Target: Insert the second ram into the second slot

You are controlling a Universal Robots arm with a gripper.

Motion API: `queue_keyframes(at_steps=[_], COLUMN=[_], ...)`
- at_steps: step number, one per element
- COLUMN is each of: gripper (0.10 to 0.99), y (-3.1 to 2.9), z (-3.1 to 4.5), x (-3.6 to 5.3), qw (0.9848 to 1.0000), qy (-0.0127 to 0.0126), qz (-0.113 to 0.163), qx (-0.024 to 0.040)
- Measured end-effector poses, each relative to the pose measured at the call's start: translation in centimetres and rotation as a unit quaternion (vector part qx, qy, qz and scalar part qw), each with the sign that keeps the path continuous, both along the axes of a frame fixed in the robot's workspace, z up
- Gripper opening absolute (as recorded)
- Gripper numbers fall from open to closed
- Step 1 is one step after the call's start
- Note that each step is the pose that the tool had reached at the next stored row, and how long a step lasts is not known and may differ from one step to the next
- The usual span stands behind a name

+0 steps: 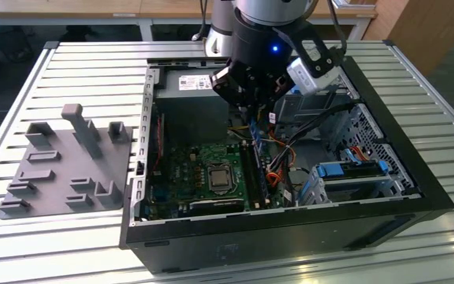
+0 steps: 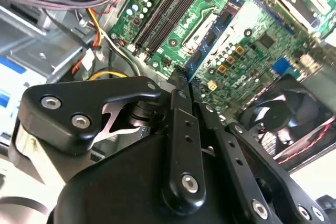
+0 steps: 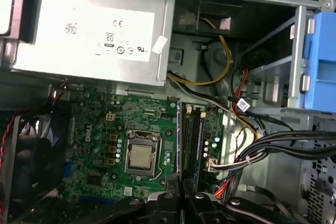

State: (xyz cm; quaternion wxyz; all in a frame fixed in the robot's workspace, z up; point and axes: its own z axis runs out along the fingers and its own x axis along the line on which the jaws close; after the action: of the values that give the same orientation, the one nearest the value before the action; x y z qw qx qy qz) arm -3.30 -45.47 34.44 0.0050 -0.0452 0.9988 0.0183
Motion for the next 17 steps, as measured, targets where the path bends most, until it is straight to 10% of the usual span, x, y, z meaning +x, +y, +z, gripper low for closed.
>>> queue_keyframes(at_steps=[5, 17], gripper=[0.137, 0.137], y=[-0.01, -0.09], z=[-0.14, -1.61], x=[0.0, 0.95], qw=[0.9991, 0.999], qy=[0.0, 0.0003], qz=[-0.043, -0.044], qx=[-0.0004, -0.0007])
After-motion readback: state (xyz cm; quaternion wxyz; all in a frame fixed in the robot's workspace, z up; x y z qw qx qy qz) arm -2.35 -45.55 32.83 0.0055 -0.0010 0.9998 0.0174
